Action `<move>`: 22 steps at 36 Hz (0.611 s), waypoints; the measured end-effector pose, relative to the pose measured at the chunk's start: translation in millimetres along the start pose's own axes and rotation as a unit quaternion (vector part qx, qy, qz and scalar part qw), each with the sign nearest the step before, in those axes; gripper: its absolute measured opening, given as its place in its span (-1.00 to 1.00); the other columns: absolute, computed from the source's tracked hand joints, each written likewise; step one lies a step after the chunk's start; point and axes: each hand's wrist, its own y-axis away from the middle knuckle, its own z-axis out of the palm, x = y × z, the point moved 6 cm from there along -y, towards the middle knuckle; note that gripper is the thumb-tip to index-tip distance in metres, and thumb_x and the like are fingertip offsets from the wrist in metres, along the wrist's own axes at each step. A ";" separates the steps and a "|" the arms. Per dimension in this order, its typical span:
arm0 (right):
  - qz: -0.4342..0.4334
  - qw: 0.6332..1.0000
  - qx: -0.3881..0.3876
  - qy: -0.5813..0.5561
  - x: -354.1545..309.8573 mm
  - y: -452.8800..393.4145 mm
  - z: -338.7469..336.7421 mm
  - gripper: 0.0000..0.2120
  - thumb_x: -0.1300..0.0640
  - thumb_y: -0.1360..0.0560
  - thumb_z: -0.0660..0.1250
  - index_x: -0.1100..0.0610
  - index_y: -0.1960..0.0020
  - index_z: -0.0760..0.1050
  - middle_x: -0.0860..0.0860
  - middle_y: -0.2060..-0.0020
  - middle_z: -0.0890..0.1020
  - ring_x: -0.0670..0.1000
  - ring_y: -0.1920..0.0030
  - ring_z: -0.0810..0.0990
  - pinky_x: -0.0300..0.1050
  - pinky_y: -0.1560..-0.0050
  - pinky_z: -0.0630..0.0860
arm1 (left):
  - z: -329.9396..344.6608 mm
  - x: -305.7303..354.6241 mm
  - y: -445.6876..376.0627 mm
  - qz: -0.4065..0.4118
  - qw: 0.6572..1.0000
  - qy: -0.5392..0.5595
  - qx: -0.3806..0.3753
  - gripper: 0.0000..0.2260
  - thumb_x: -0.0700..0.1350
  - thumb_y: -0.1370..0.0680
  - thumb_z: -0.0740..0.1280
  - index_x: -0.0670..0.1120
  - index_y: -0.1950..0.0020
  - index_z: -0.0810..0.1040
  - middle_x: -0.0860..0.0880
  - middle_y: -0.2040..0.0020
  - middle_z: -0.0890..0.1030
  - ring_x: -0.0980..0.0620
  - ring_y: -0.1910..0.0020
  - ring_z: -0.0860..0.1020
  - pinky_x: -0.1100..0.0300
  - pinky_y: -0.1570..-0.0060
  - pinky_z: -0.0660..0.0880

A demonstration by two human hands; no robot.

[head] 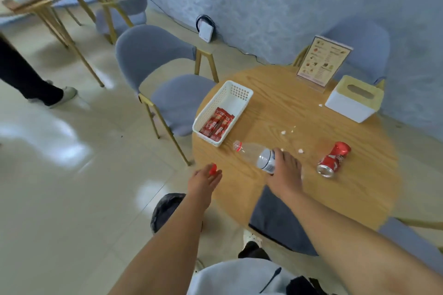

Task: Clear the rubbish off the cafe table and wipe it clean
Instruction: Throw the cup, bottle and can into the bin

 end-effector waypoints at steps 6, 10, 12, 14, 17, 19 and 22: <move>-0.050 0.995 -0.050 0.068 -69.0 69.5 48.7 -0.33 -0.01 -0.44 0.44 0.03 -0.46 0.24 0.01 -0.33 0.45 0.07 -0.37 0.37 -0.02 -0.43 0.19 | -74.2 12.3 25.1 -0.011 0.996 0.087 -0.005 -0.84 -0.20 -0.61 0.39 -0.31 -0.06 0.58 -0.21 -0.01 0.61 -0.07 0.04 0.63 0.15 0.06 0.64; -0.068 0.991 -0.071 0.086 -103.1 100.9 63.7 -0.37 0.10 -0.43 0.37 0.03 -0.46 0.24 0.00 -0.30 0.44 0.07 -0.34 0.37 -0.05 -0.39 0.19 | -106.7 13.8 38.9 -0.010 0.994 0.107 -0.028 -0.88 -0.23 -0.60 0.40 -0.31 0.01 0.60 -0.19 0.15 0.71 -0.06 0.08 0.67 0.22 0.22 0.68; -0.087 0.988 -0.077 0.103 -122.7 117.7 72.8 -0.38 0.13 -0.41 0.35 0.03 -0.44 0.25 0.00 -0.26 0.45 0.07 -0.30 0.39 -0.06 -0.37 0.20 | -127.4 16.7 44.5 -0.001 0.991 0.130 -0.038 -0.86 -0.23 -0.59 0.41 -0.32 -0.03 0.58 -0.19 0.16 0.71 -0.06 0.09 0.68 0.21 0.20 0.68; -0.093 0.987 -0.075 0.112 -131.4 129.1 80.0 -0.38 0.14 -0.40 0.34 0.04 -0.43 0.26 0.00 -0.24 0.46 0.08 -0.27 0.40 -0.04 -0.35 0.22 | -143.1 16.3 45.5 0.005 0.990 0.136 -0.045 -0.82 -0.23 -0.58 0.44 -0.32 -0.08 0.57 -0.20 0.11 0.68 -0.06 0.12 0.70 0.18 0.13 0.69; -0.096 0.982 -0.086 0.140 -141.6 146.3 90.2 -0.38 0.12 -0.41 0.31 0.01 -0.44 0.21 -0.01 -0.23 0.44 0.07 -0.26 0.39 -0.05 -0.35 0.21 | -168.8 16.8 49.4 0.023 0.990 0.124 -0.066 -0.80 -0.23 -0.56 0.46 -0.29 -0.10 0.54 -0.21 0.09 0.68 -0.07 0.12 0.71 0.10 -0.01 0.68; -0.093 0.980 -0.091 0.152 -150.3 156.1 94.9 -0.40 0.12 -0.41 0.30 -0.01 -0.41 0.21 -0.02 -0.20 0.43 0.06 -0.24 0.39 -0.06 -0.33 0.22 | -186.2 17.6 50.0 0.037 0.992 0.100 -0.063 -0.81 -0.23 -0.55 0.47 -0.27 -0.08 0.54 -0.22 0.06 0.70 -0.07 0.10 0.72 0.10 -0.03 0.67; -0.085 0.977 -0.101 0.168 -163.2 170.9 101.9 -0.39 0.11 -0.42 0.30 -0.02 -0.42 0.18 -0.02 -0.20 0.43 0.05 -0.23 0.38 -0.05 -0.32 0.22 | -206.6 19.6 52.6 0.056 0.995 0.067 -0.043 -0.79 -0.22 -0.51 0.51 -0.27 -0.04 0.56 -0.25 0.01 0.70 -0.09 0.05 0.72 0.17 0.05 0.68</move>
